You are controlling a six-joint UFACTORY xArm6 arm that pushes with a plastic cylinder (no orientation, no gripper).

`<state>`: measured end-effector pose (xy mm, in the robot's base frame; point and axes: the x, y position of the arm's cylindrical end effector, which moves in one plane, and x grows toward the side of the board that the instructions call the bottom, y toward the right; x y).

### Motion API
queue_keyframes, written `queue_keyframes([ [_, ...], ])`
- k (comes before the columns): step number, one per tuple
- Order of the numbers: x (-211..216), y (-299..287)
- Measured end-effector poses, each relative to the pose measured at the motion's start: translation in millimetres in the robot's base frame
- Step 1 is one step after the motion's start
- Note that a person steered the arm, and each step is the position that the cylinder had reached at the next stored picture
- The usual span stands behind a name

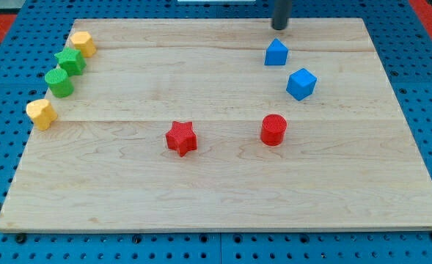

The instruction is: Move the hexagon to the right of the green star

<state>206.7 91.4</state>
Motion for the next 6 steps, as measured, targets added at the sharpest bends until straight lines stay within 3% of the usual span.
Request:
queue_keyframes([
  [3,-1.9,-330.7],
  [4,7.4,-392.0],
  [5,43.8,-383.1],
  [6,60.9,-322.2],
])
